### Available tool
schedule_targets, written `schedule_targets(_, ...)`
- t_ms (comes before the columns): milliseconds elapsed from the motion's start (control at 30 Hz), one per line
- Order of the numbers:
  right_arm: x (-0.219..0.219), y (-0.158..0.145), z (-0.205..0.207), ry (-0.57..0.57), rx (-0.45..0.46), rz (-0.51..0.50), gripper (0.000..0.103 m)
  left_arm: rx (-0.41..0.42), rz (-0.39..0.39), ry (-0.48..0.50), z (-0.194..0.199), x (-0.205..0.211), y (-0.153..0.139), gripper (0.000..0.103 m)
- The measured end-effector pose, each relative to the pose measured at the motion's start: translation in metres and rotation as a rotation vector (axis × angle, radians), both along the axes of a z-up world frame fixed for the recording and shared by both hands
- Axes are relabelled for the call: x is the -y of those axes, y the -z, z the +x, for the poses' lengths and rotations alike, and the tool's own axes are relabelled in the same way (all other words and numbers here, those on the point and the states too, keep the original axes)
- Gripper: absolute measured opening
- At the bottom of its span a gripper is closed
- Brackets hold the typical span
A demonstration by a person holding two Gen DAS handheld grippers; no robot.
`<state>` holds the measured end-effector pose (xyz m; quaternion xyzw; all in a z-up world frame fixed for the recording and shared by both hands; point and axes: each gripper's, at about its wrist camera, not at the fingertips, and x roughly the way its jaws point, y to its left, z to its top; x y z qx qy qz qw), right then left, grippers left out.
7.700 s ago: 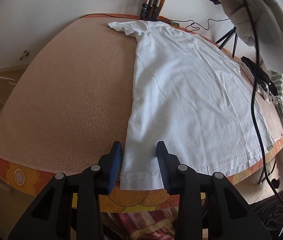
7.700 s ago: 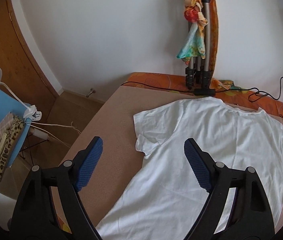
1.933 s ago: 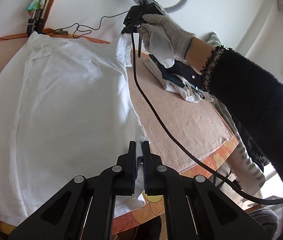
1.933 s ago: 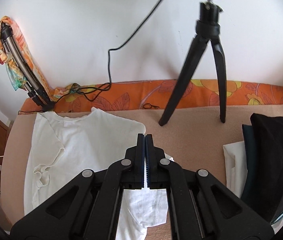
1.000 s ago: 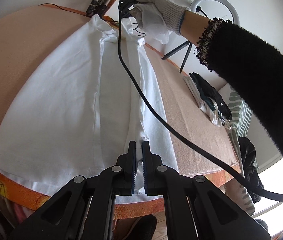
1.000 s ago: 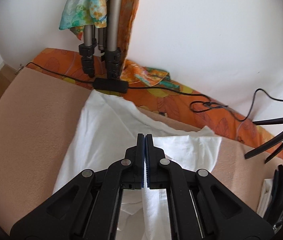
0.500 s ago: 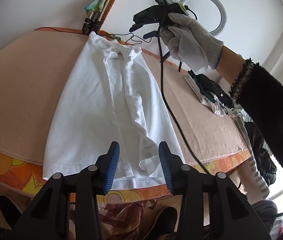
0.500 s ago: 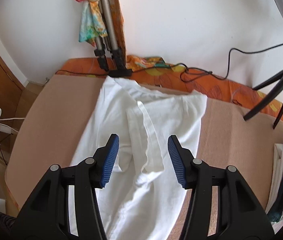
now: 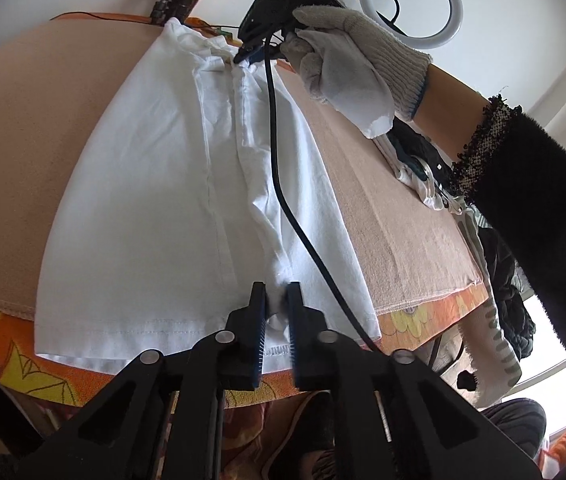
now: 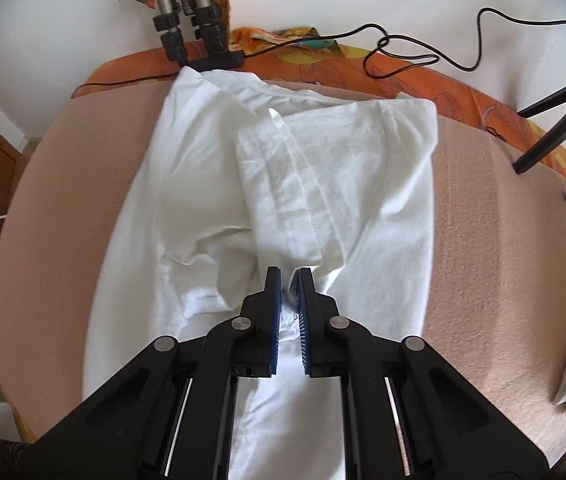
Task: Fold small clothes
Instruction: 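Grasp the hem of the folded shirt strip with both tools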
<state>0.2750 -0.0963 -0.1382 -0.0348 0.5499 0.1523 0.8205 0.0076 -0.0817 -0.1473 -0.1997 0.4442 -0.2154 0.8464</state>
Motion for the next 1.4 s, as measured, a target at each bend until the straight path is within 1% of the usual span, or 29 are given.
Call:
schedule_targets(33, -0.005, -0.001, 0.002, -0.02, -0.006, 0.048, 0.009, -0.005, -0.011, -0.003, -0.001, -0.003, 0.001, 0.005)
schedule_targets(100, -0.01, -0.006, 0.0, -0.039, -0.01, 0.075, 0.01, -0.016, -0.019, -0.002, -0.002, -0.005, 0.002, 0.005)
schedule_targets(133, -0.009, -0.009, -0.002, -0.047, -0.013, 0.093, 0.016, -0.013, -0.022, -0.001, -0.003, -0.006, 0.001, 0.005)
schedule_targets(167, -0.007, -0.014, -0.007, -0.054, -0.013, 0.109, 0.03, -0.008, -0.022, 0.001, -0.004, -0.008, -0.001, 0.005)
schedule_targets(200, -0.003, -0.022, -0.014, -0.049, 0.011, 0.11, 0.045, -0.002, -0.022, 0.004, -0.006, -0.009, -0.002, 0.005)
schedule_targets(233, 0.003, -0.031, -0.024, -0.037, 0.047, 0.103, 0.049, 0.004, -0.022, 0.004, -0.006, -0.009, -0.004, 0.005)
schedule_targets(267, 0.01, -0.039, -0.034, -0.036, 0.075, 0.1, 0.049, 0.004, -0.023, 0.007, -0.007, -0.01, -0.005, 0.005)
schedule_targets(367, 0.04, -0.056, -0.071, 0.0, 0.097, 0.127, 0.049, -0.017, -0.049, 0.023, -0.007, -0.013, -0.008, 0.005)
schedule_targets(400, 0.051, -0.058, -0.087, 0.015, 0.095, 0.136, 0.049, -0.02, -0.054, 0.028, -0.007, -0.015, -0.009, 0.009)
schedule_targets(433, 0.062, -0.06, -0.102, 0.023, 0.091, 0.139, 0.049, -0.021, -0.047, 0.032, -0.008, -0.016, -0.011, 0.011)
schedule_targets(467, 0.072, -0.06, -0.12, 0.036, 0.085, 0.136, 0.049, -0.023, -0.029, 0.037, -0.008, -0.017, -0.014, 0.02)
schedule_targets(500, 0.082, -0.058, -0.14, 0.048, 0.079, 0.127, 0.049, -0.019, -0.022, 0.049, -0.008, -0.018, -0.017, 0.031)
schedule_targets(567, 0.1, -0.052, -0.18, 0.055, 0.058, 0.134, 0.049, -0.002, -0.001, 0.062, -0.007, -0.021, -0.024, 0.044)
schedule_targets(600, 0.108, -0.048, -0.2, 0.061, 0.044, 0.14, 0.049, 0.004, 0.005, 0.064, -0.005, -0.023, -0.027, 0.045)
schedule_targets(700, 0.124, -0.033, -0.256, 0.075, -0.009, 0.186, 0.049, -0.027, 0.006, 0.097, 0.012, -0.028, -0.032, 0.045)
schedule_targets(733, 0.127, -0.027, -0.271, 0.088, -0.023, 0.199, 0.049, -0.04, 0.019, 0.102, 0.019, -0.03, -0.032, 0.045)
schedule_targets(833, 0.127, -0.011, -0.308, 0.097, -0.041, 0.217, 0.049, -0.063, 0.048, 0.144, 0.034, -0.033, -0.029, 0.045)
schedule_targets(867, 0.126, -0.007, -0.317, 0.089, -0.043, 0.224, 0.049, -0.081, 0.041, 0.155, 0.037, -0.033, -0.026, 0.042)
schedule_targets(967, 0.116, -0.004, -0.334, 0.059, -0.004, 0.203, 0.049, -0.156, -0.017, 0.186, 0.046, -0.032, -0.012, 0.042)
schedule_targets(1033, 0.11, -0.002, -0.339, 0.052, 0.015, 0.174, 0.049, -0.177, -0.021, 0.19, 0.046, -0.028, -0.005, 0.039)
schedule_targets(1100, 0.107, 0.002, -0.342, 0.057, 0.016, 0.161, 0.049, -0.173, -0.005, 0.209, 0.041, -0.021, -0.005, 0.026)
schedule_targets(1133, 0.104, 0.005, -0.343, 0.047, 0.012, 0.159, 0.049, -0.164, 0.008, 0.216, 0.039, -0.018, -0.006, 0.023)
schedule_targets(1167, 0.1, 0.007, -0.342, 0.033, 0.008, 0.155, 0.049, -0.156, 0.014, 0.219, 0.037, -0.015, -0.007, 0.02)
schedule_targets(1233, 0.094, 0.01, -0.34, 0.021, 0.019, 0.12, 0.049, -0.148, 0.017, 0.22, 0.037, -0.012, -0.008, 0.02)
schedule_targets(1300, 0.091, 0.012, -0.341, 0.009, 0.031, 0.087, 0.042, -0.147, 0.022, 0.221, 0.038, -0.012, -0.008, 0.012)
schedule_targets(1333, 0.09, 0.015, -0.339, 0.007, 0.024, 0.081, 0.029, -0.146, 0.026, 0.221, 0.038, -0.011, -0.007, 0.011)
schedule_targets(1367, 0.089, 0.018, -0.338, 0.004, 0.014, 0.081, 0.014, -0.144, 0.028, 0.22, 0.038, -0.011, -0.007, 0.01)
schedule_targets(1400, 0.088, 0.02, -0.337, -0.003, 0.01, 0.076, 0.01, -0.143, 0.027, 0.22, 0.038, -0.011, -0.007, 0.007)
